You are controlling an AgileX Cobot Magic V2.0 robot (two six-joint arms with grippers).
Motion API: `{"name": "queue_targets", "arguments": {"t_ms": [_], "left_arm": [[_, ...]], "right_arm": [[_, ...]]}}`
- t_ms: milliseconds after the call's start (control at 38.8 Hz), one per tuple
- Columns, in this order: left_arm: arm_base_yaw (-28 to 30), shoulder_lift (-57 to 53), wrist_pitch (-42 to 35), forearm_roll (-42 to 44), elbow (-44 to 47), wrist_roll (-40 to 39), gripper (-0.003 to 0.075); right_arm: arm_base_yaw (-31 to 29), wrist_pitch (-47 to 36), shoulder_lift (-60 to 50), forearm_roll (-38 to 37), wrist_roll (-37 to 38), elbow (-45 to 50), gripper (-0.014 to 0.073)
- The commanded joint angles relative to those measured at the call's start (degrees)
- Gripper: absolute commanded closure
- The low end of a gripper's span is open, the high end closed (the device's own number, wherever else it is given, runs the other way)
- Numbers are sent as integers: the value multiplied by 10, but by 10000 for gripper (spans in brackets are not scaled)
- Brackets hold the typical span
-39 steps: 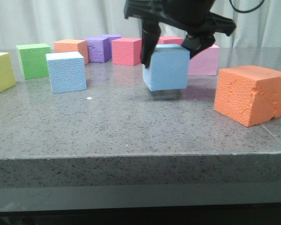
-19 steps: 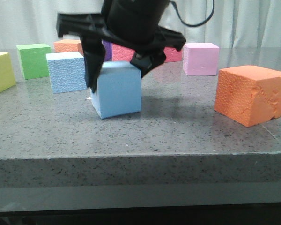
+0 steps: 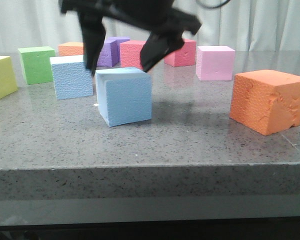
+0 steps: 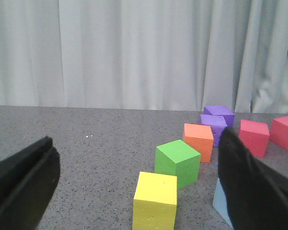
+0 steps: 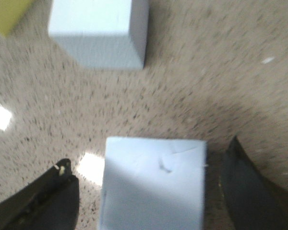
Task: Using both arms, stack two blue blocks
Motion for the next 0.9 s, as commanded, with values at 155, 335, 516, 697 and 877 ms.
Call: {"name": "queue_targets", "arguments": {"t_ms": [155, 335, 516, 697, 877], "left_arm": [[2, 7, -49, -3, -21, -2, 82], [2, 7, -49, -3, -21, -2, 82], [2, 7, -49, -3, -21, -2, 82], [2, 7, -49, -3, -21, -2, 82], [1, 7, -61, -3, -21, -2, 82]], "right_arm": [[-93, 21, -87, -11, -1, -19, 349], [-159, 83, -136, -13, -1, -15, 666], [-219, 108, -211, -52, -1, 40, 698], [-267, 105, -323, -63, -1, 157, 698], [-270, 38, -458, -73, -1, 307, 704]]}}
